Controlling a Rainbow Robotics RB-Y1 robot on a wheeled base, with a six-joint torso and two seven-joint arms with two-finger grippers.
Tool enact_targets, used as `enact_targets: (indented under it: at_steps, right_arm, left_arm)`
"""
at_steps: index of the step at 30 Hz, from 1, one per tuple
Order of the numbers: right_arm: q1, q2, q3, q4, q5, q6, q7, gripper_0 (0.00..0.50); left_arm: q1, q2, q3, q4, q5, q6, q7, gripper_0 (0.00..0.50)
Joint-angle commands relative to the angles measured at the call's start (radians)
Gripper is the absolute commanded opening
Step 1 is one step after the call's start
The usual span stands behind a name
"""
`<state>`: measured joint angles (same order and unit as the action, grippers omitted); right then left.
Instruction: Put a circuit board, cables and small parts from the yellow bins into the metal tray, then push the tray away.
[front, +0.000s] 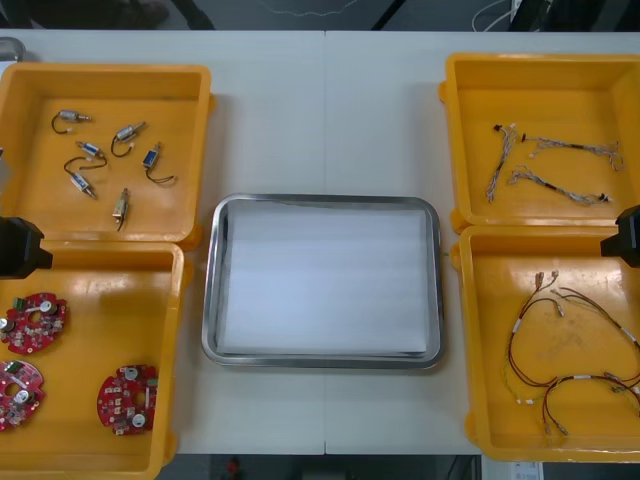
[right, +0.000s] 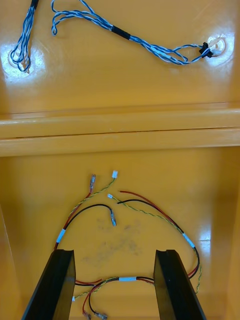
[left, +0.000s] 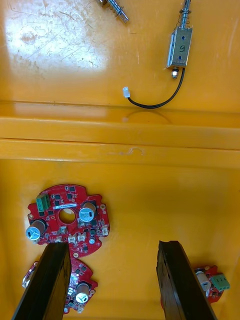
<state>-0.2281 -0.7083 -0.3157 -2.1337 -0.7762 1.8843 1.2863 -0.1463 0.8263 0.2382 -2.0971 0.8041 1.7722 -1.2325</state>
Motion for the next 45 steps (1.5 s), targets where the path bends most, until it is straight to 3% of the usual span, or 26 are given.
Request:
enact_targets:
  at_steps: [1, 21, 24, 34, 45]
  right_arm:
    - [-0.025, 0.004, 0.015, -0.029, -0.008, -0.010, 0.016, 0.452]
    - [-0.025, 0.004, 0.015, -0.029, -0.008, -0.010, 0.016, 0.454]
    - [-0.019, 0.000, 0.015, -0.025, -0.009, -0.002, 0.019, 0.453]
    - [-0.002, -0.016, -0.011, -0.038, -0.029, 0.013, 0.039, 0.454]
    - [0.110, -0.051, -0.019, -0.038, -0.035, -0.103, 0.082, 0.454]
  left_arm:
    - [0.016, 0.010, 0.029, -0.029, 0.007, -0.008, 0.033, 0.500]
    - [0.016, 0.010, 0.029, -0.029, 0.007, -0.008, 0.033, 0.500]
    - [0.050, -0.016, 0.009, -0.011, 0.012, 0.000, 0.031, 0.500]
    - [0.051, -0.004, 0.041, -0.040, 0.043, 0.049, 0.007, 0.500]
    - [0.177, 0.033, 0.046, -0.089, 0.066, -0.080, -0.032, 0.500]
